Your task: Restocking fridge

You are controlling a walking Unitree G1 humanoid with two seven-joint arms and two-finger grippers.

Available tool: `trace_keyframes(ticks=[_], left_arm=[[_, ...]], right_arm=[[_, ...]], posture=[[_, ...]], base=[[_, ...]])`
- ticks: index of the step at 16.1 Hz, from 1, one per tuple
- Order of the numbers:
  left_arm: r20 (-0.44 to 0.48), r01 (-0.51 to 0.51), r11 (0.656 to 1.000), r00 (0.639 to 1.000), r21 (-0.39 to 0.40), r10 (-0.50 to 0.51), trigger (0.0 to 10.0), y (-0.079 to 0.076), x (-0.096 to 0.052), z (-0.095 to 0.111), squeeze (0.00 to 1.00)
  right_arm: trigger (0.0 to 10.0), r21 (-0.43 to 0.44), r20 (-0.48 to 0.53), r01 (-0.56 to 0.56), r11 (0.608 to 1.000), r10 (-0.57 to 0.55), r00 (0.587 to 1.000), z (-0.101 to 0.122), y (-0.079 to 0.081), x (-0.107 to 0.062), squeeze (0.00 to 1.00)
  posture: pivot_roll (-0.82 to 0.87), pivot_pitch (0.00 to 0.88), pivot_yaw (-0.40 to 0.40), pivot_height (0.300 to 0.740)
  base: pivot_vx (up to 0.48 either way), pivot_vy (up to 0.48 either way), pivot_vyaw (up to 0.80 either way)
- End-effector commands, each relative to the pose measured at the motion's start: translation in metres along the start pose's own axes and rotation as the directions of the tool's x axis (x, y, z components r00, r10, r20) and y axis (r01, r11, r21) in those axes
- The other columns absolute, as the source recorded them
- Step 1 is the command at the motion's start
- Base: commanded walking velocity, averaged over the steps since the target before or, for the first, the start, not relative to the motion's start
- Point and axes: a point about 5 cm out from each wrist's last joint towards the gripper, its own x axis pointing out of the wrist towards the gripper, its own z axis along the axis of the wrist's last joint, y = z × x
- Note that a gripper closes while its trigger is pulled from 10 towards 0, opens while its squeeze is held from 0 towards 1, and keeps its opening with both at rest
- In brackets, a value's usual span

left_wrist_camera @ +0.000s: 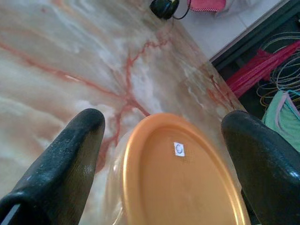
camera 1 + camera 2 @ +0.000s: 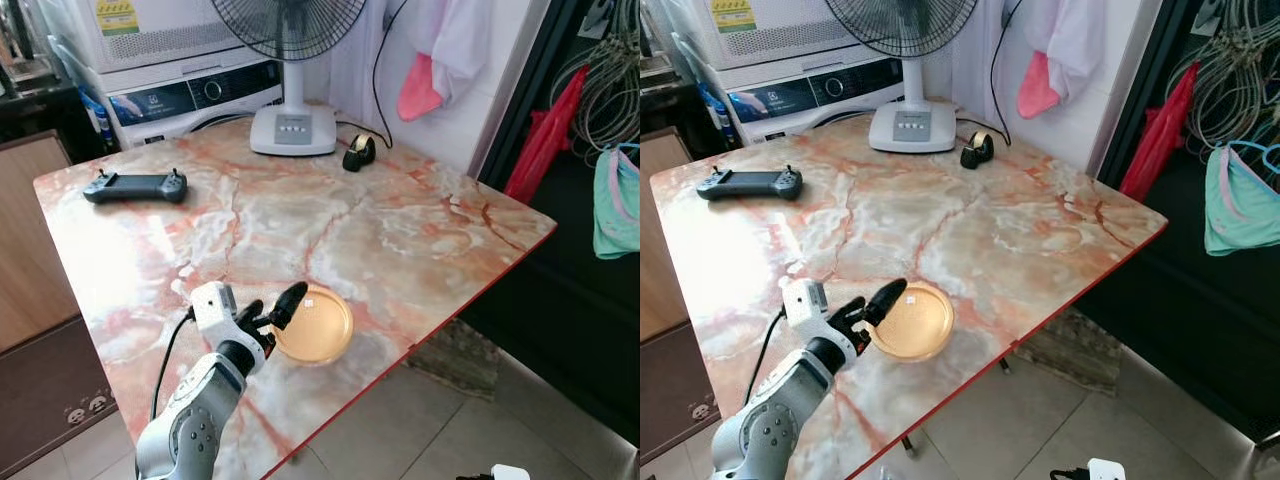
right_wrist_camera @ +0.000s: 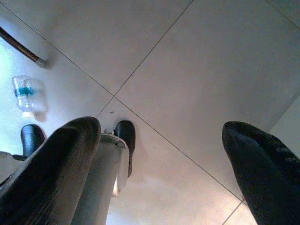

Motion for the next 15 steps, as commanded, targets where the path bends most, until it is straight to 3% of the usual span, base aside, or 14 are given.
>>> trace_keyframes(ticks=[1,4,8,10,15], left_arm=[[-0.015,0.001,1.0,1.0,-0.009,-0.001,10.0,-0.002,-0.003,-0.001,0.0],[-0.02,-0.014,1.0,1.0,-0.019,0.014,10.0,-0.004,-0.007,0.001,0.0],[0.033,-0.121,0.992,0.992,-0.027,0.122,10.0,0.007,-0.01,0.007,0.0],[-0.001,-0.083,0.995,0.997,-0.057,0.084,10.0,0.005,-0.005,0.002,0.0],[-0.07,-0.023,0.999,0.997,-0.03,0.02,10.0,-0.004,0.004,-0.01,0.0]], right_arm=[[10.0,-0.009,0.001,0.004,1.0,-0.004,1.0,0.0,-0.003,0.0,0.0],[10.0,-0.011,0.001,0.003,1.0,-0.003,1.0,0.0,-0.003,0.0,0.0],[10.0,-0.019,-0.002,0.001,1.0,-0.001,1.0,0.0,-0.002,0.0,0.0],[10.0,-0.023,-0.002,0.001,1.0,-0.001,1.0,0.001,-0.003,0.0,0.0],[10.0,-0.021,0.0,0.003,1.0,-0.003,1.0,0.002,-0.003,0.0,0.0]], posture=[[0.08,0.0,-0.06,0.74],[0.08,0.0,-0.06,0.74],[0.09,0.0,-0.063,0.74],[0.09,0.0,-0.065,0.74],[0.08,0.0,-0.065,0.74]], base=[[0.0,0.0,0.0],[0.0,0.0,0.0],[0.0,0.0,0.0],[0.0,0.0,0.0],[0.0,0.0,0.0]])
